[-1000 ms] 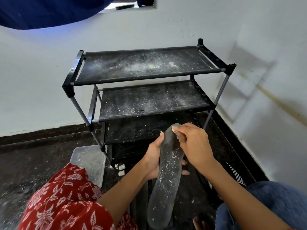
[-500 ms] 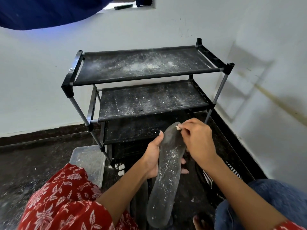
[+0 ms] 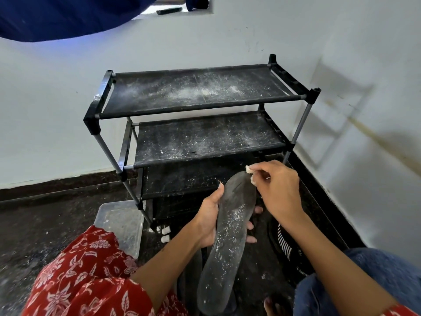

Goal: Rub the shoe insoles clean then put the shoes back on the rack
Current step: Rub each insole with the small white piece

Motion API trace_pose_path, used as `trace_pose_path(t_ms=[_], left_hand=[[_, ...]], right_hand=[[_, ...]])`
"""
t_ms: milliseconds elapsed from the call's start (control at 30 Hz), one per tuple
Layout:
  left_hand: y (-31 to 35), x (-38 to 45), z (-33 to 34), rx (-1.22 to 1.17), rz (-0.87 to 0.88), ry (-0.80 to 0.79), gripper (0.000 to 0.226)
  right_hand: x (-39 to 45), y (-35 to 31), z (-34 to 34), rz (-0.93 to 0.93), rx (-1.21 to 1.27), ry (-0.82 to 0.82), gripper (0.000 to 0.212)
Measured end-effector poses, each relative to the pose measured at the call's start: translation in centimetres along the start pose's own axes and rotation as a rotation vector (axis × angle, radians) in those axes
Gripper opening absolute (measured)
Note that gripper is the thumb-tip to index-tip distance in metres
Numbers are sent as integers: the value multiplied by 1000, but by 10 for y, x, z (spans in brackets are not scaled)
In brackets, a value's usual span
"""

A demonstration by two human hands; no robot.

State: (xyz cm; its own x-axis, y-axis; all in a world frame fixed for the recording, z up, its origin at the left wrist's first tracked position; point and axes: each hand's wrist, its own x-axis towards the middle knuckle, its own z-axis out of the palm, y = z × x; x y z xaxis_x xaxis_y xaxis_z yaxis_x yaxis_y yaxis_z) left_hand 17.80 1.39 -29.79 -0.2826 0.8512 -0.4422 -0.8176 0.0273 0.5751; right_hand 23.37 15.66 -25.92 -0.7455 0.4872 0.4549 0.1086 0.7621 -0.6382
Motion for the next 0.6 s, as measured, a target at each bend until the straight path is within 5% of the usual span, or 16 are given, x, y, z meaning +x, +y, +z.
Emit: trace_pose_path(t_ms=[200, 433, 600], left_hand=[[-1, 1, 1, -2, 7, 0, 75], [1, 2, -3, -49, 29, -23, 78], [5, 2, -4, -36, 114, 152, 67]], right_hand=[[-12, -11, 11, -207, -40, -200, 19], [-8, -8, 7, -141, -17, -68, 13], [-26, -24, 24, -216, -47, -261, 17]])
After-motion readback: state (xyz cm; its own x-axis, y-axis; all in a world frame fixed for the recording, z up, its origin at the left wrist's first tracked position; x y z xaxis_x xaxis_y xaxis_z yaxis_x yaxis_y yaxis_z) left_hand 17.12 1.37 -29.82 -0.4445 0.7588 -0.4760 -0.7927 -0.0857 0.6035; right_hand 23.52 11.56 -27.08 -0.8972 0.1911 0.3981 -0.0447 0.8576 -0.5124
